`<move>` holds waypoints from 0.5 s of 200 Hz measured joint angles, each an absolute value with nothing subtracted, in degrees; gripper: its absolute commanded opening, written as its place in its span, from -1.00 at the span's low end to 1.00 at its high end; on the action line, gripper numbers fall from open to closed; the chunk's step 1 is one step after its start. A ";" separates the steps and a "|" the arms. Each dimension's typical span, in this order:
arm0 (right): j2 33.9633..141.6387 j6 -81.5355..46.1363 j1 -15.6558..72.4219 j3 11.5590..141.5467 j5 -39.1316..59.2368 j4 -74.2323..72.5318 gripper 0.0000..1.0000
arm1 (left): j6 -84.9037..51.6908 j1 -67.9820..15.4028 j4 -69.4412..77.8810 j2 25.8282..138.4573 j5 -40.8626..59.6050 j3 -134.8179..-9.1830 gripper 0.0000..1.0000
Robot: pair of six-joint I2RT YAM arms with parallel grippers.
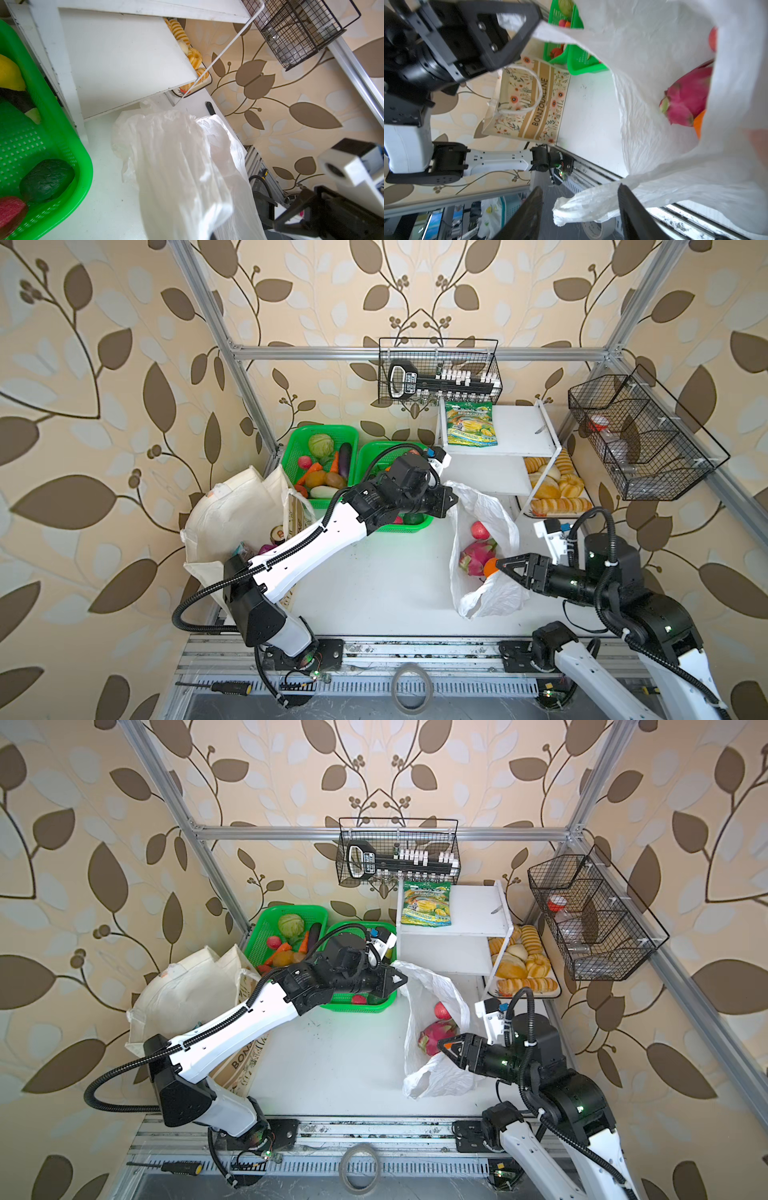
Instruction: Place the mixed food into the grocery bags and tie them
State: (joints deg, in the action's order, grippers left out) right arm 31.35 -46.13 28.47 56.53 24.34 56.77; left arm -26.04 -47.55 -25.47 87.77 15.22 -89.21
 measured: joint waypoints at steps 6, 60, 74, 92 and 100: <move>31.75 -47.13 32.80 56.01 21.76 56.23 0.19 | -26.15 -47.55 -25.47 88.05 15.46 -89.32 -1.00; 41.23 -56.62 69.41 55.70 -13.13 46.41 0.27 | -27.20 -47.13 -26.59 89.56 16.32 -90.76 -1.00; 43.42 -58.37 71.57 55.31 -17.89 44.38 0.27 | -27.27 -46.92 -26.68 89.65 16.40 -91.13 -1.00; 45.45 -59.79 72.20 53.89 -21.02 41.78 0.28 | -27.31 -46.76 -26.94 89.71 16.51 -91.55 -1.00; 46.24 -60.01 72.38 53.28 -21.76 40.93 0.28 | -27.31 -46.61 -27.14 89.80 16.53 -91.90 -1.00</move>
